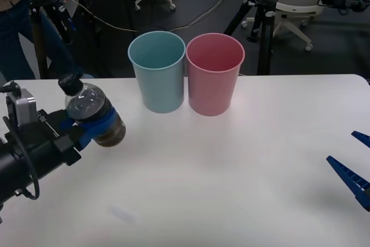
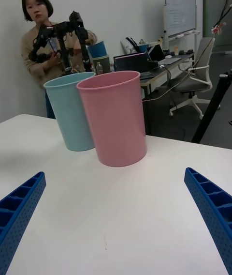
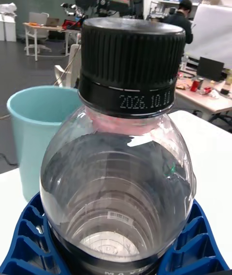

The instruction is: Grasp the object on the table and drop it into the matching bin: aluminum can to the light blue bin, PET bottle to the pink bin.

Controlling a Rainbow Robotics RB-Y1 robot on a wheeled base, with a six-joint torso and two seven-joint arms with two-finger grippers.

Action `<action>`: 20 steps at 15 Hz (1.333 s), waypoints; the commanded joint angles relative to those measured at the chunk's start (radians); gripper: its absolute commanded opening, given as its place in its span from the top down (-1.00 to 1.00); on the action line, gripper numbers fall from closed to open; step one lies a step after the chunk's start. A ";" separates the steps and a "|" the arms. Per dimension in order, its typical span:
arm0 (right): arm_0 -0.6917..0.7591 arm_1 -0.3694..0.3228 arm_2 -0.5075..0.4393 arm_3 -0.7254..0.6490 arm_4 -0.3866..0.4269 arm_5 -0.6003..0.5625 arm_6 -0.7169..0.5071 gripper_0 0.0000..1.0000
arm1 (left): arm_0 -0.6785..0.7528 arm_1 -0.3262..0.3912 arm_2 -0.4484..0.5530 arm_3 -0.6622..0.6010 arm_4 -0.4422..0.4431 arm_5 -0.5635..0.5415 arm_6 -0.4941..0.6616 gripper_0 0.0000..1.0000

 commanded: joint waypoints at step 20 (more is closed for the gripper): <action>0.000 0.000 0.000 0.000 0.000 0.000 0.000 -1.00 | -1.075 -0.052 -0.486 0.480 -0.372 0.009 0.597 1.00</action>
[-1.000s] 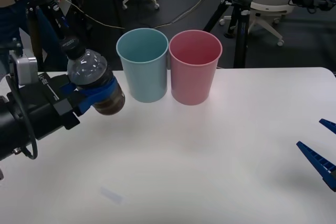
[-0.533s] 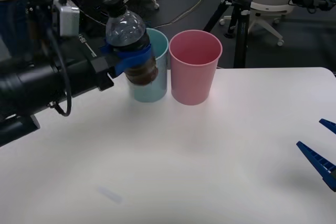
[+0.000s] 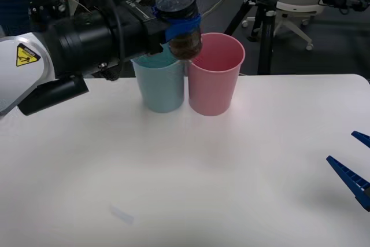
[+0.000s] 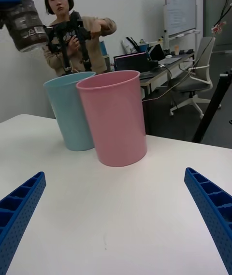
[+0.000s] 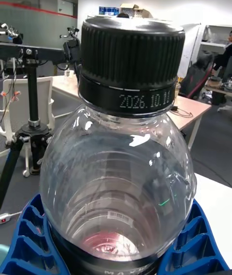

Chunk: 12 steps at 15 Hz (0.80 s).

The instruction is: Grasp the object on the table and drop it into the matching bin: aluminum can to the light blue bin, PET bottle to the pink bin.

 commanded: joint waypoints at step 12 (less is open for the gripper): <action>0.000 0.000 0.000 0.000 0.000 0.000 0.000 -1.00 | -0.298 -0.389 -0.061 0.555 -0.275 -0.036 0.001 0.91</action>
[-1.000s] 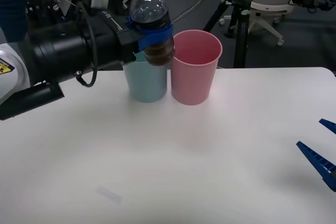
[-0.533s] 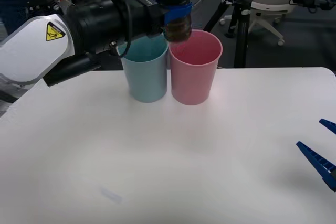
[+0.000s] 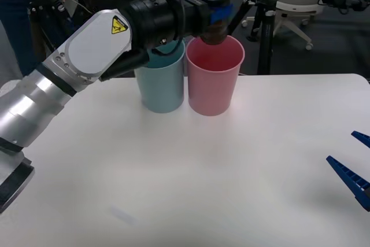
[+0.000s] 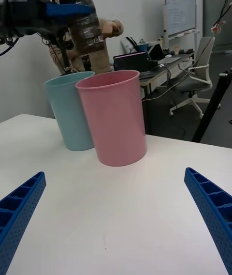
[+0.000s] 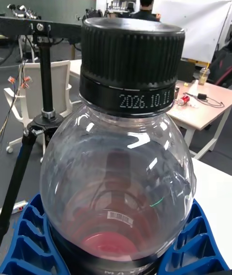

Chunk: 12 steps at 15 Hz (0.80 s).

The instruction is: Grasp the object on the table and drop it into the matching bin: aluminum can to the light blue bin, PET bottle to the pink bin.

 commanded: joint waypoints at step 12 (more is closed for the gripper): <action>0.000 0.000 0.000 0.000 0.000 0.000 0.000 -1.00 | -0.029 -0.096 -0.015 0.103 -0.089 0.000 0.029 0.90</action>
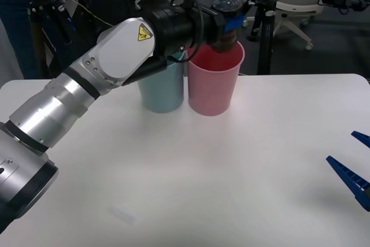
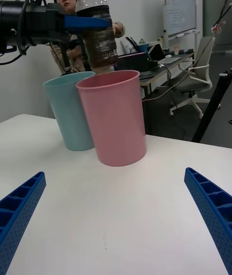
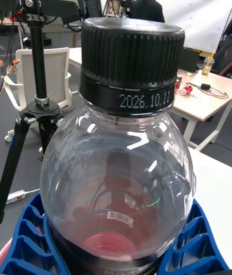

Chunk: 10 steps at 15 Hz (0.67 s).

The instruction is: Grasp the object on the table and drop it into the matching bin: aluminum can to the light blue bin, PET bottle to the pink bin.

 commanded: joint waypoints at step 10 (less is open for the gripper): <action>0.000 0.000 0.000 0.000 0.000 0.000 0.000 -1.00 | -0.001 0.000 -0.004 -0.002 -0.038 0.014 0.012 -1.00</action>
